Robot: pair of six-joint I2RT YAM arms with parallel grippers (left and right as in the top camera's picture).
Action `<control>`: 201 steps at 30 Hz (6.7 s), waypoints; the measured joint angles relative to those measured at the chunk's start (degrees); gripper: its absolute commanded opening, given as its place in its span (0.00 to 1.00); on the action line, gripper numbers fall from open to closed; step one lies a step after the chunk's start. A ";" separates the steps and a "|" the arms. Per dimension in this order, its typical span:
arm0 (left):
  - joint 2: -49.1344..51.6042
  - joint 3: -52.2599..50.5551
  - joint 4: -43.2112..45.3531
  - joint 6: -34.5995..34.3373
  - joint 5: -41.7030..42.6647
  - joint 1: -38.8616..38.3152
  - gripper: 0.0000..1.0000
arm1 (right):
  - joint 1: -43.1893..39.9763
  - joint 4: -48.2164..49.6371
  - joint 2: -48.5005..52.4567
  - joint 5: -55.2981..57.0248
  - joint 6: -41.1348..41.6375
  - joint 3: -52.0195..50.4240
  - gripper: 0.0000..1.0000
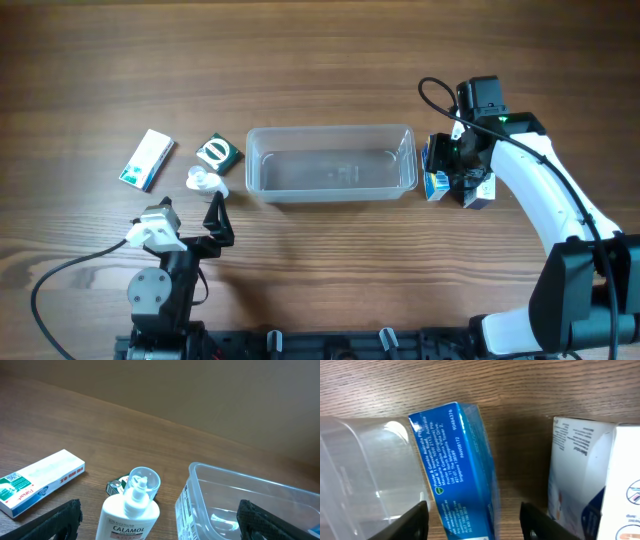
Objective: Pack container
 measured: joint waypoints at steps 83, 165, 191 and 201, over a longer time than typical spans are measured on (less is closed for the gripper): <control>0.00 0.00 0.02 0.00 0.00 0.00 1.00 | -6.99 -8.50 -8.17 11.96 0.96 -0.61 0.95; 0.00 0.00 0.00 0.00 0.00 0.00 1.00 | 19.65 -15.15 -23.02 14.75 15.47 15.39 0.82; 0.00 0.00 0.13 -1.25 2.95 0.00 1.00 | 3.96 -24.39 -76.00 14.49 2.95 16.24 1.00; 1.07 11.87 -9.99 -4.39 9.05 0.00 1.00 | 3.96 -31.65 -76.00 14.47 2.93 16.04 1.00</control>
